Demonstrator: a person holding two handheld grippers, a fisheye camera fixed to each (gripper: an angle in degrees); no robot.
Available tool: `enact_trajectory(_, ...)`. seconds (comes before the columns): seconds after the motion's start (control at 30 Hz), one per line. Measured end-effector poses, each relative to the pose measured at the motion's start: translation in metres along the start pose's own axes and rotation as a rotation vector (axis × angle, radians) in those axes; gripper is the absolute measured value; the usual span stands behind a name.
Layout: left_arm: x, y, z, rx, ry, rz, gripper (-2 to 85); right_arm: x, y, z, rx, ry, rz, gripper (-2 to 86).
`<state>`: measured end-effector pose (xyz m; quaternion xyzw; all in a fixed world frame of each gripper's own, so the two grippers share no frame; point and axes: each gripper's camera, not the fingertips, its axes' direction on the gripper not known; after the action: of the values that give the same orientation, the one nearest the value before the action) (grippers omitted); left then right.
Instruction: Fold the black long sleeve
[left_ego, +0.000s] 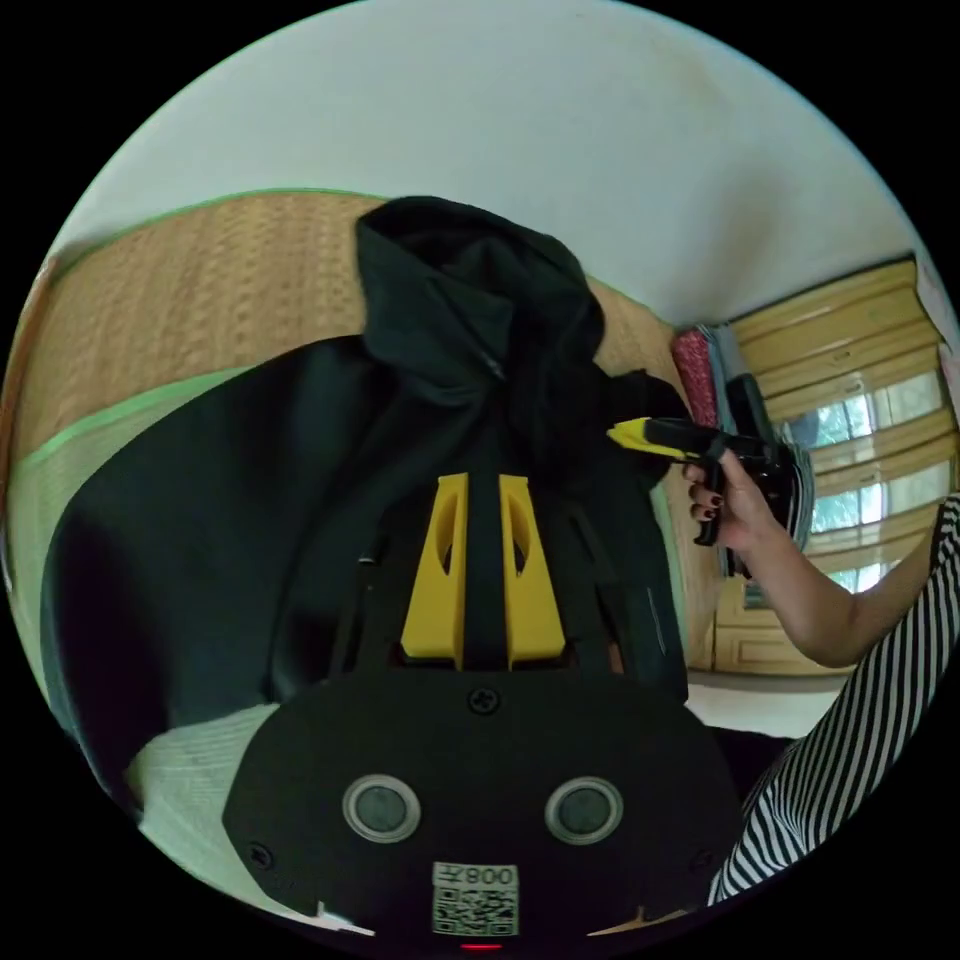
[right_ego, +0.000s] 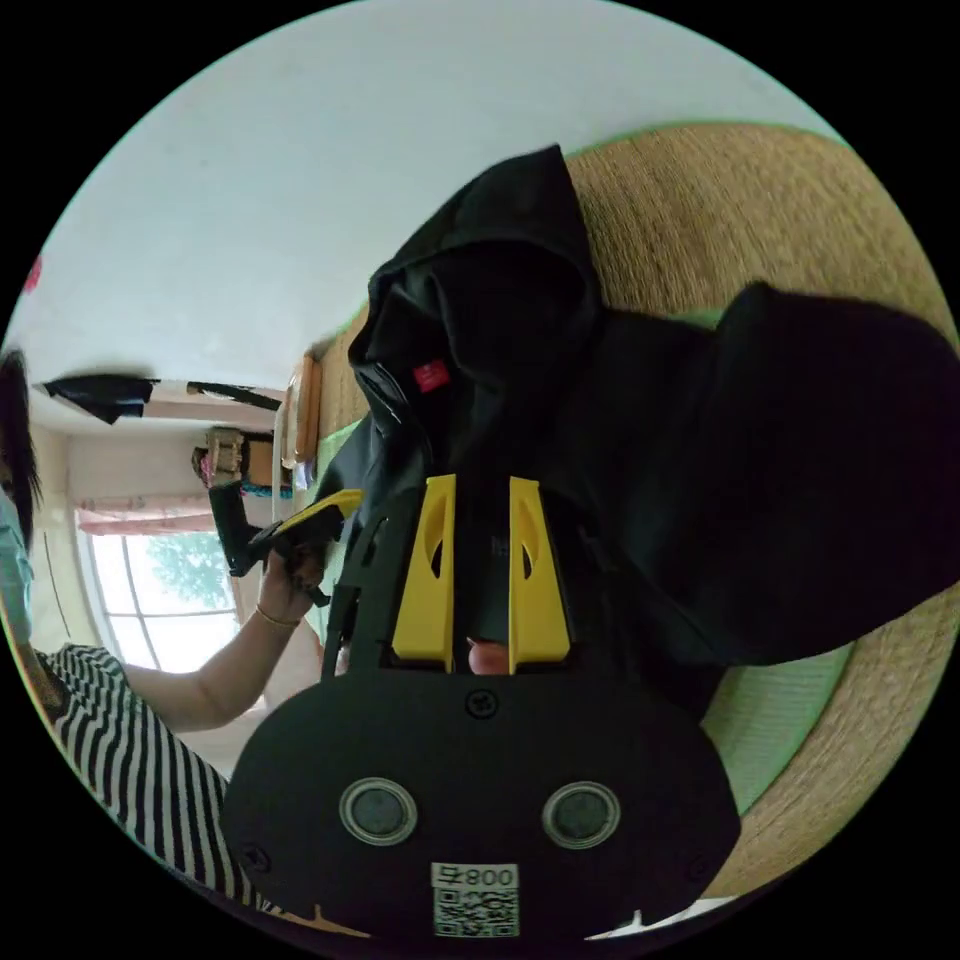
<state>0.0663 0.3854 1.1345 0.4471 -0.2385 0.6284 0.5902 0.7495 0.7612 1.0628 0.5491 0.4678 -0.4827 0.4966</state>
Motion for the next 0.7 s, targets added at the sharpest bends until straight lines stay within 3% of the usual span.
enact_trajectory(0.17, 0.046, -0.039, 0.052, -0.110, -0.040, 0.169, 7.6, 0.018, -0.005, 0.004, 0.015, -0.115, 0.082, 9.4)
enact_trajectory(0.3, 0.058, -0.059, 0.086, -0.207, -0.082, 0.185, 6.8, 0.024, -0.012, 0.012, -0.020, -0.181, 0.118, 8.7)
enact_trajectory(0.53, 0.063, -0.075, 0.108, -0.174, -0.002, 0.140, 4.0, 0.038, -0.015, 0.014, 0.023, -0.357, 0.185, 3.2)
enact_trajectory(0.7, 0.063, -0.084, 0.118, -0.146, -0.035, 0.112, 5.2, 0.039, -0.012, 0.010, 0.039, -0.363, 0.181, 0.7)
